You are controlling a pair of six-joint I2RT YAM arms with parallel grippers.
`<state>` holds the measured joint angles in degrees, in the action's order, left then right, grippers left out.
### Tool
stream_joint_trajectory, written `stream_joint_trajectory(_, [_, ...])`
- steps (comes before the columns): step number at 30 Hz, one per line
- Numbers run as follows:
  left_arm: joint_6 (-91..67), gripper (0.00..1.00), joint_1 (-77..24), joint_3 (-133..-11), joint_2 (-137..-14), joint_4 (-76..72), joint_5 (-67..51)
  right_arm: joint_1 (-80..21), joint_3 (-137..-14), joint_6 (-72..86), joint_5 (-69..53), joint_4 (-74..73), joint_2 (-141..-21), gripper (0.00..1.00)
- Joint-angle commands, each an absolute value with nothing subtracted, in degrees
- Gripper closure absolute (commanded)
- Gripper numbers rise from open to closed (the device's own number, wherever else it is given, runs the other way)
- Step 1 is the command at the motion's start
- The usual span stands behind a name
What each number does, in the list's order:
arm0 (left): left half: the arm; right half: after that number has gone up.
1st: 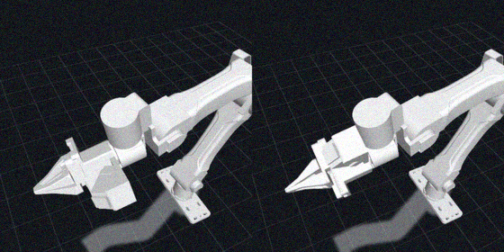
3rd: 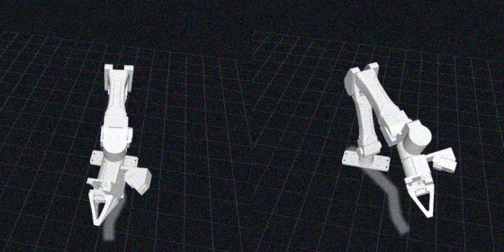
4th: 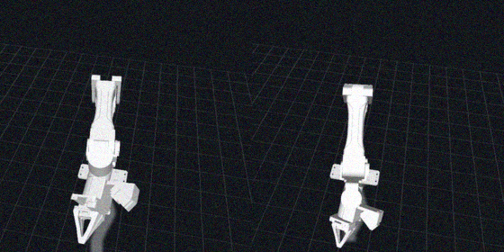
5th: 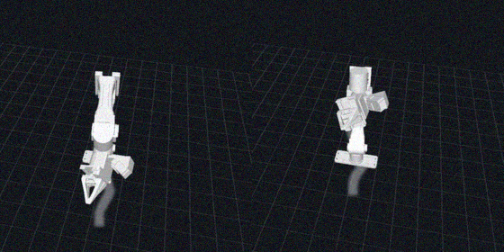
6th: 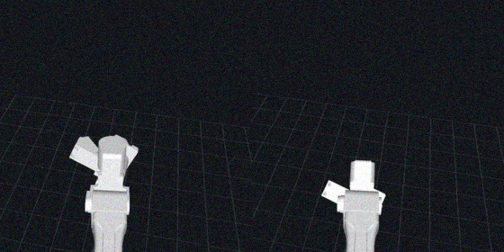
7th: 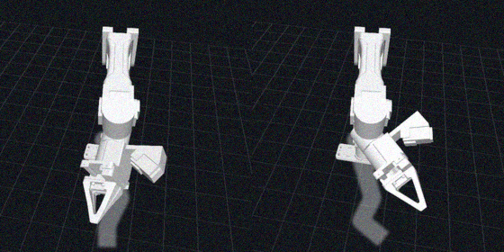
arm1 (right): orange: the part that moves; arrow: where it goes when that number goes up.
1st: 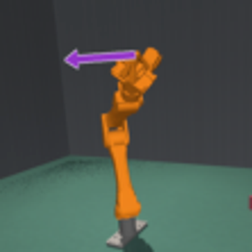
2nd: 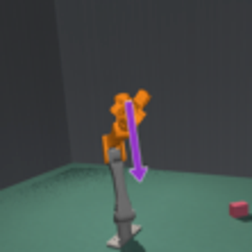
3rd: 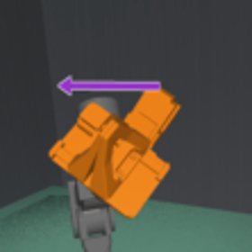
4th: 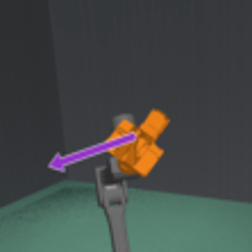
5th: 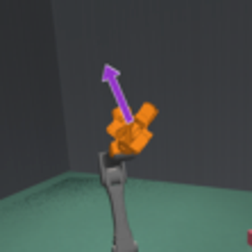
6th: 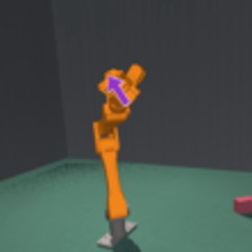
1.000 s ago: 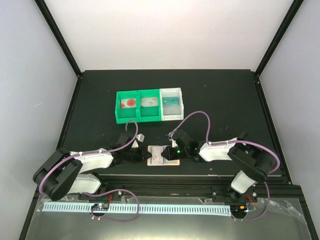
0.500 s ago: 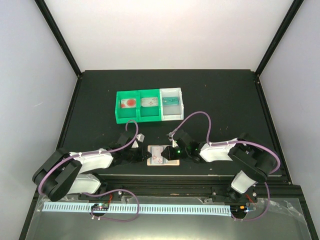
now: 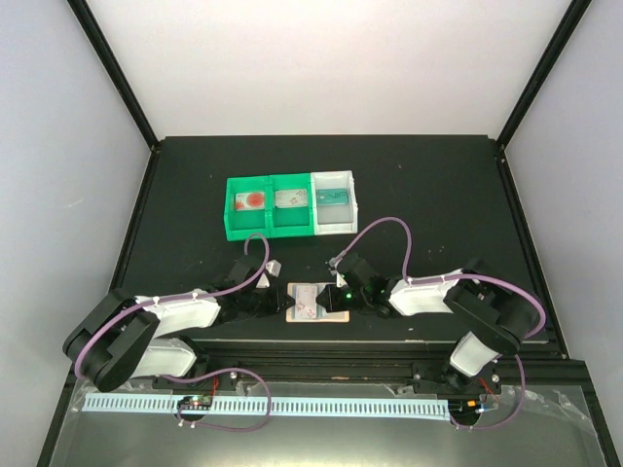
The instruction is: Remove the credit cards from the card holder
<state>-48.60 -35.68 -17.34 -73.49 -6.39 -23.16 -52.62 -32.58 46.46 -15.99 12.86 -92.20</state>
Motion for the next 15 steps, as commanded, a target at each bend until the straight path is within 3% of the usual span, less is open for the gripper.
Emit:
stream_joint_trajectory(1, [-47.67, 0.95, -35.6, -17.23, -73.74, -1.72, -19.39, -52.74, -32.25, 45.38, -12.33, 11.58, -91.05, 0.94])
stream_joint_trajectory(6, [-47.69, 0.9, -35.65, -17.31, -73.74, -1.41, -19.4, -52.73, -32.19, 45.42, -11.61, 10.16, -89.62, 0.95])
stream_joint_trajectory(15, [-47.88, 0.95, -35.62, -17.14, -73.74, -1.42, -19.65, -52.75, -31.46, 48.3, -16.49, 14.88, -89.87, 0.89])
